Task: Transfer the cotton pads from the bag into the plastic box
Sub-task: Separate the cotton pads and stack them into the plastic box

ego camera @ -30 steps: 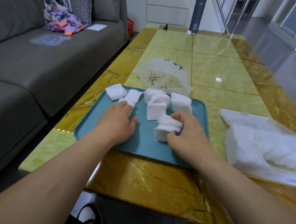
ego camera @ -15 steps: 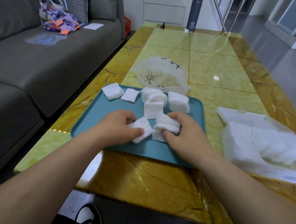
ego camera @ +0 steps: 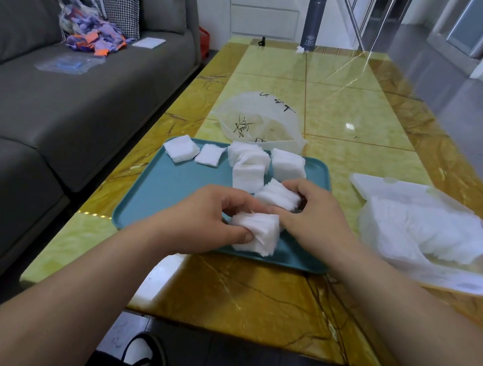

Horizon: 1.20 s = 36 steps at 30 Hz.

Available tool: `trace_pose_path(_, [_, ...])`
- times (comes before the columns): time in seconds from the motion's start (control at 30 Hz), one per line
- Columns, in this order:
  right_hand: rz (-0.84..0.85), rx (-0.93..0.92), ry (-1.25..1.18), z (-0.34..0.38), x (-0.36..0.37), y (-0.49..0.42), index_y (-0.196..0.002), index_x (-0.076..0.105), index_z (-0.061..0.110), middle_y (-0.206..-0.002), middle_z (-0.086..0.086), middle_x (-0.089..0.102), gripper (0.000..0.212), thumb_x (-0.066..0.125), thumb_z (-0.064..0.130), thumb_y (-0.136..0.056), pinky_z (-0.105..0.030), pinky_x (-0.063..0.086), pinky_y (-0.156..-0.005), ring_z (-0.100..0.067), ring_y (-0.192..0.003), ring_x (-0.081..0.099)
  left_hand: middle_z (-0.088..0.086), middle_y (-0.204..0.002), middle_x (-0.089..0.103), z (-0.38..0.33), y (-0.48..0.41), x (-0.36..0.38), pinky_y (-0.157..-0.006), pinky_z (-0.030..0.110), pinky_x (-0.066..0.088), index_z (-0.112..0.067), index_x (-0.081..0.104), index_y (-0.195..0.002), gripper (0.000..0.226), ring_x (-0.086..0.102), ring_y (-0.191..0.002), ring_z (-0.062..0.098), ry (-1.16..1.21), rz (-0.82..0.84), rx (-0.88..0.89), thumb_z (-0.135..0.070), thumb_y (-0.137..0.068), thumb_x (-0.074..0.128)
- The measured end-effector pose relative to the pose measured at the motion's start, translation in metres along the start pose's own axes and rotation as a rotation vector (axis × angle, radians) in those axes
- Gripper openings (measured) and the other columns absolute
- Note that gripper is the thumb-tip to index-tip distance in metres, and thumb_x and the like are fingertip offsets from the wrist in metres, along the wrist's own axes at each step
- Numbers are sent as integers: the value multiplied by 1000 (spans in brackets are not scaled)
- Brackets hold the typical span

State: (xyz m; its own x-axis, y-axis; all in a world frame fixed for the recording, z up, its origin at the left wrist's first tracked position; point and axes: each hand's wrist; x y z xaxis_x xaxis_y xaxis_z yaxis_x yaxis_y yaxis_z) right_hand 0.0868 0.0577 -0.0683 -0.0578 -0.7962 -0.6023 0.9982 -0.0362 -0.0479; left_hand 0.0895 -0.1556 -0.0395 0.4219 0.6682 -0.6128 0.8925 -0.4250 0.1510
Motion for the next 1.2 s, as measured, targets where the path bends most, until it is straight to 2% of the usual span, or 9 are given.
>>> trace_pose_path(0.13, [105,-42,14,2,-3,1,-111,76,28,-102,10,77,29,83,25,-83,-33,58,-88,-11,-94,70,-9,-89,76,0,-8,7,-66,10,51,-29,74,-99,30,67,-73,-3,-28,-105,-8,-15,-76,88])
trace_pose_path(0.27, [240,-139,48,6,-12,5,-114,76,27,-106,6,78,26,70,12,-92,-18,52,-86,-11,-97,69,0,-85,74,4,-12,9,-66,18,52,-29,78,-96,26,60,-64,3,-14,-134,-2,-17,-76,90])
trace_pose_path(0.4, [359,-112,46,9,-17,4,-112,71,21,-103,-6,75,35,61,11,-80,-41,57,-90,-27,-97,68,-7,-74,66,8,-15,14,-58,10,45,-29,75,-93,27,52,-56,-2,-27,-203,4,-21,-74,91])
trace_pose_path(0.53, [368,-82,112,11,-16,12,-129,51,41,-112,30,60,67,90,28,-76,4,41,-78,12,-95,61,-9,-73,70,9,-18,20,-59,15,49,-27,66,-89,34,60,-56,-1,-14,-272,5,-22,-69,93])
trace_pose_path(0.73, [321,-71,112,4,-7,9,-133,56,37,-115,16,67,58,80,13,-86,0,43,-77,3,-95,65,-8,-83,66,4,-19,17,-60,17,43,-38,52,-134,72,59,-65,-1,-123,-150,-93,-41,-73,90])
trace_pose_path(0.87, [311,-20,6,2,-4,12,-141,55,35,-122,11,69,67,62,-4,-87,-12,52,-91,-5,-105,67,-9,-65,61,1,-19,19,-53,20,44,-29,61,-118,47,55,-52,4,-29,-49,-123,-28,-78,86])
trace_pose_path(1.03, [283,116,-227,7,10,21,-159,28,43,-125,7,57,95,49,-14,-86,-6,43,-51,-4,-84,58,-5,-74,70,-4,-19,30,-51,19,48,-28,57,-119,41,65,-55,7,120,-24,-138,-23,-85,79])
trace_pose_path(1.1, [264,140,-303,6,14,22,-163,21,40,-134,2,55,101,46,-17,-84,-8,42,-49,-5,-81,58,-7,-85,74,-7,-20,36,-53,12,46,-28,57,-121,43,65,-62,-1,110,-53,-117,-26,-84,79])
trace_pose_path(1.2, [219,146,-346,8,5,26,-164,24,34,-130,3,57,97,47,-17,-86,-6,40,-46,0,-73,51,-11,-73,69,-13,-22,37,-51,8,40,-29,59,-114,39,59,-55,-5,67,-86,-67,-26,-83,81])
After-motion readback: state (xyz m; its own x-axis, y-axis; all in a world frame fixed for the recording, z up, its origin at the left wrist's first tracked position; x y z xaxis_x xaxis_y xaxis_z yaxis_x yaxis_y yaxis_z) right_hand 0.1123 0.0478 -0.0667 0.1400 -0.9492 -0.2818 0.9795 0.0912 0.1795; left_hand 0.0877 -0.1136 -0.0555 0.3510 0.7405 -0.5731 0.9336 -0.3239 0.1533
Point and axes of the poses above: each hand's wrist, its own y-axis away from the middle knuckle, its own x-axis out of the palm, z = x × y
